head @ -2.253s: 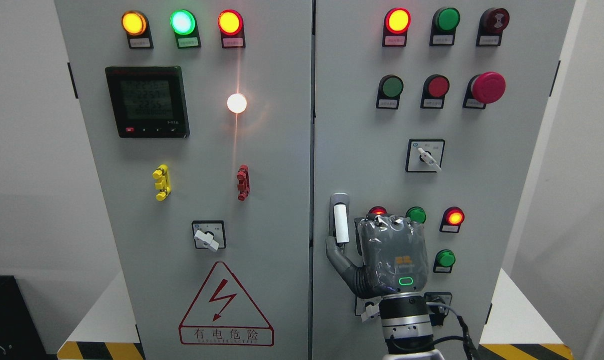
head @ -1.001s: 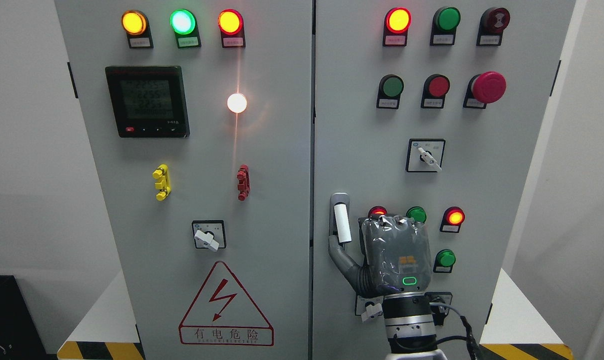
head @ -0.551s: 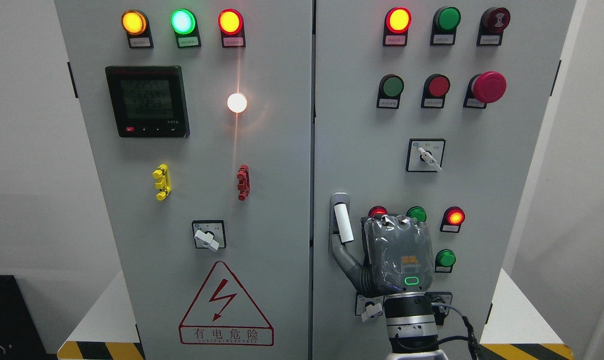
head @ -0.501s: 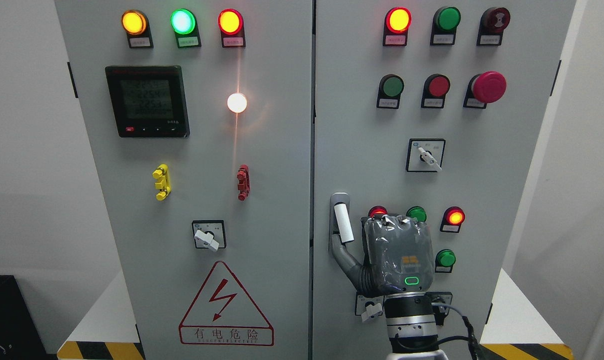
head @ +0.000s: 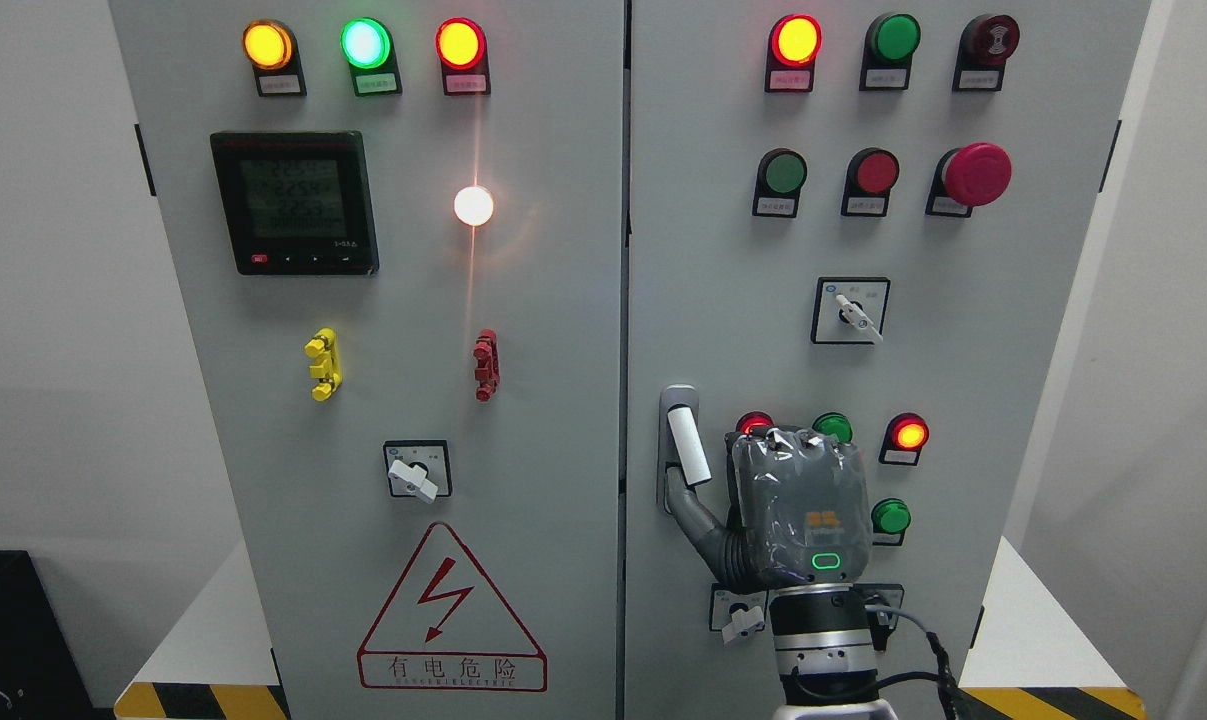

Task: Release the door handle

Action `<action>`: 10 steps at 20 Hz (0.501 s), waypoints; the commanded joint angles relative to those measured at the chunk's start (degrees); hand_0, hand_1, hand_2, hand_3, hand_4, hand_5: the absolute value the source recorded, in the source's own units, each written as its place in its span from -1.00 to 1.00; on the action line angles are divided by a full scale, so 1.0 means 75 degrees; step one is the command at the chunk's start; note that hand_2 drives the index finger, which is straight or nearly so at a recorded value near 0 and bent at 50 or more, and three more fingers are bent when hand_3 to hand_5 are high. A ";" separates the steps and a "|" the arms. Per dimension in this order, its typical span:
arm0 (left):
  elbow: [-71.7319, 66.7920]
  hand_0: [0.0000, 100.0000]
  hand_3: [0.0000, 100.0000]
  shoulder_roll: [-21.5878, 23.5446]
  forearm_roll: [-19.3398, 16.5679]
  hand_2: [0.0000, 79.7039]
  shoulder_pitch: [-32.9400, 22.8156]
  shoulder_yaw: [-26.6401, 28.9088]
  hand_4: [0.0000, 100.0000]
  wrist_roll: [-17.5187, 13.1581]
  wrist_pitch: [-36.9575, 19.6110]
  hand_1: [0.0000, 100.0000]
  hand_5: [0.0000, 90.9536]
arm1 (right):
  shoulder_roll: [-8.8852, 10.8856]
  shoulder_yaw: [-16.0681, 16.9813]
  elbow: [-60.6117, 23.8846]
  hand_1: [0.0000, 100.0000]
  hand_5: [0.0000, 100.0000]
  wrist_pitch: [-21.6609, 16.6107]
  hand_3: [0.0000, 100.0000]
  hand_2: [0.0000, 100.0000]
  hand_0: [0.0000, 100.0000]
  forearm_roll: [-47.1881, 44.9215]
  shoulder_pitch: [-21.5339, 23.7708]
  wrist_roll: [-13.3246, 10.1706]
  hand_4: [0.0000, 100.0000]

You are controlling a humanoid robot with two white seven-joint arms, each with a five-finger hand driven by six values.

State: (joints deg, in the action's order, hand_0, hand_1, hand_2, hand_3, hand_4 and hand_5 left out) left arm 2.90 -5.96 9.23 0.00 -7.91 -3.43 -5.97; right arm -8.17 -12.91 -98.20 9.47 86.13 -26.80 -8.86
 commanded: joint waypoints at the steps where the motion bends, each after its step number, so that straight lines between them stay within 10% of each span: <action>1: 0.0000 -0.76 -1.00 -0.0003 0.0000 -1.00 -0.0070 0.0000 -1.00 0.0000 -0.0001 0.11 -1.00 | 0.0000 0.0010 -0.0031 -0.15 1.00 0.0003 1.00 0.90 -0.14 0.0000 -0.0001 -0.0002 1.00; 10: 0.0000 -0.76 -1.00 -0.0003 0.0000 -1.00 -0.0070 0.0000 -1.00 0.0000 -0.0001 0.11 -1.00 | 0.0000 0.0022 -0.0078 -0.14 1.00 0.0003 1.00 0.90 -0.14 0.0000 0.0011 -0.0002 1.00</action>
State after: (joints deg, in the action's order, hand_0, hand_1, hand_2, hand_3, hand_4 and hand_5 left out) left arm 2.90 -5.96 9.23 0.00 -7.91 -3.43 -5.97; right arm -8.17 -12.84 -98.50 9.59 86.13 -26.73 -8.93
